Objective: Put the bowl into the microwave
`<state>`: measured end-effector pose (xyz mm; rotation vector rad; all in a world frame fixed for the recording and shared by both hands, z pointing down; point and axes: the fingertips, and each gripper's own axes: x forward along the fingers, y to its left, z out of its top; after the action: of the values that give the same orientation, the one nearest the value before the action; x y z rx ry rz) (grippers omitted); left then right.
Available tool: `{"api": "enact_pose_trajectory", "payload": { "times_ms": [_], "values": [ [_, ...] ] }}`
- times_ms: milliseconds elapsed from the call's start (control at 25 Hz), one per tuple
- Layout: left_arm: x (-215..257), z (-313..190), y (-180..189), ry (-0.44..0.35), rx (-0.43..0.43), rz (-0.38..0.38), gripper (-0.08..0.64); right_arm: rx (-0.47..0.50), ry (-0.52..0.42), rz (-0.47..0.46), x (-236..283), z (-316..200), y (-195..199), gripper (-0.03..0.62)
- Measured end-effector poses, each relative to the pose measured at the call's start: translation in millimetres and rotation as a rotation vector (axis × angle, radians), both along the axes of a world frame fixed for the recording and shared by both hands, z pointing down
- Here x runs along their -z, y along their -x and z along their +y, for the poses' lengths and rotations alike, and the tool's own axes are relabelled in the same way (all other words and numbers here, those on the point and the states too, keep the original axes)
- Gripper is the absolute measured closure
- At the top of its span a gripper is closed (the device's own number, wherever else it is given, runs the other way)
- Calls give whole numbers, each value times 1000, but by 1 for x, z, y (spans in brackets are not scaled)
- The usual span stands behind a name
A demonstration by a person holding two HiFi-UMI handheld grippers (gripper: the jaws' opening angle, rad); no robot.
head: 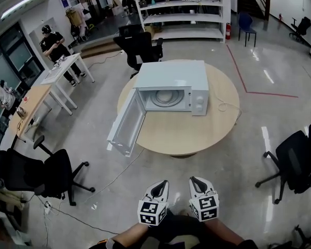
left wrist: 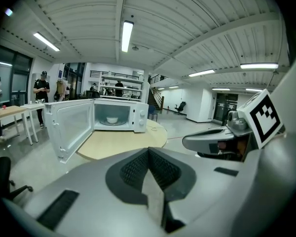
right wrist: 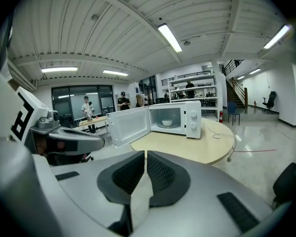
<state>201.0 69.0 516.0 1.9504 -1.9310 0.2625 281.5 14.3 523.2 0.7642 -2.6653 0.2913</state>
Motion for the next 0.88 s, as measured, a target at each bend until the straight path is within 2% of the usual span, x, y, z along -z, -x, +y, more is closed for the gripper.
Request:
{"api": "enact_pose_trajectory", "payload": {
  "times_ms": [440,640,880],
  "values": [
    [9,47,27,-28,-10,-21,512,-43,-3,15,5,43,18,563],
    [13,81,54,-29,19,-5,512,-44,-6,27,12,77,37,563],
    [9,117,67,-27,14,4,512,-58,-17,33,18,114,47,563]
  ]
}}
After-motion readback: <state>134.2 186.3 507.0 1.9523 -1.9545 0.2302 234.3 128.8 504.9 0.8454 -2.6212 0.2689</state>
